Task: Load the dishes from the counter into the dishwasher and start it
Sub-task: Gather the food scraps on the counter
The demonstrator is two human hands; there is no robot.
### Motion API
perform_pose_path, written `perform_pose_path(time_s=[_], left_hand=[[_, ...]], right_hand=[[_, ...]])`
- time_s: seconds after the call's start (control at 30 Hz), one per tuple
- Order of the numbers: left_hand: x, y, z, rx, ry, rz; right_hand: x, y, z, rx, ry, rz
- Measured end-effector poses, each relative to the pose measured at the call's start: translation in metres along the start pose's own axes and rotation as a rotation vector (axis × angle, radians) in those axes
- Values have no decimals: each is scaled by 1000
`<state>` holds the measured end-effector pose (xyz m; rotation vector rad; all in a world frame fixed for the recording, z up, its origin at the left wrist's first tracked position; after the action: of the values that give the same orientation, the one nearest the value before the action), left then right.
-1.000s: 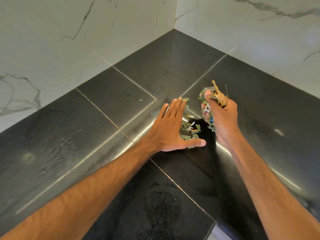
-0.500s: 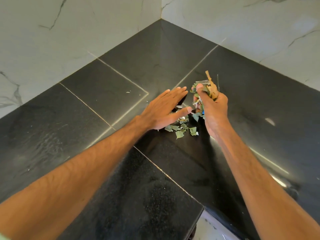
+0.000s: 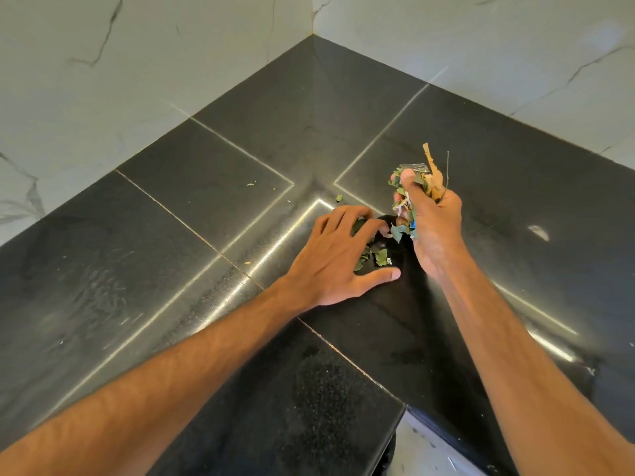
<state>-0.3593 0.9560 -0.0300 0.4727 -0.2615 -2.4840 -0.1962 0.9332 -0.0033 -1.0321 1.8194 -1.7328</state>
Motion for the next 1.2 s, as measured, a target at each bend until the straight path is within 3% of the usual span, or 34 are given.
perform_pose_path(time_s=[0.5,0.97,1.07,1.2], left_hand=[[-36,-12,-2,6,83,-179],[-63,-9,2,-105,163,-168],[-59,-7,1,-96,172,-81],[-44,-3,10,98,289,323]], right_hand=[[2,-7,-11,-72,5,-45],[32,-11,12,-92,48,-86],[45,-10,19,-93,53,-97],[63,-6,29,-129,63,-126]])
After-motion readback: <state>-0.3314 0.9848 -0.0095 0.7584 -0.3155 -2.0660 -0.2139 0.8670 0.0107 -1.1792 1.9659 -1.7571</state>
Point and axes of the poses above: each hand's wrist, its own x-axis away from the middle knuckle, its own z-axis out of the back of the hand, y = z × x, the point moved 2 cm from there along -x, towards the middle knuckle, and after that the axes turned 2 degrees about y, right-handed, at the moved point
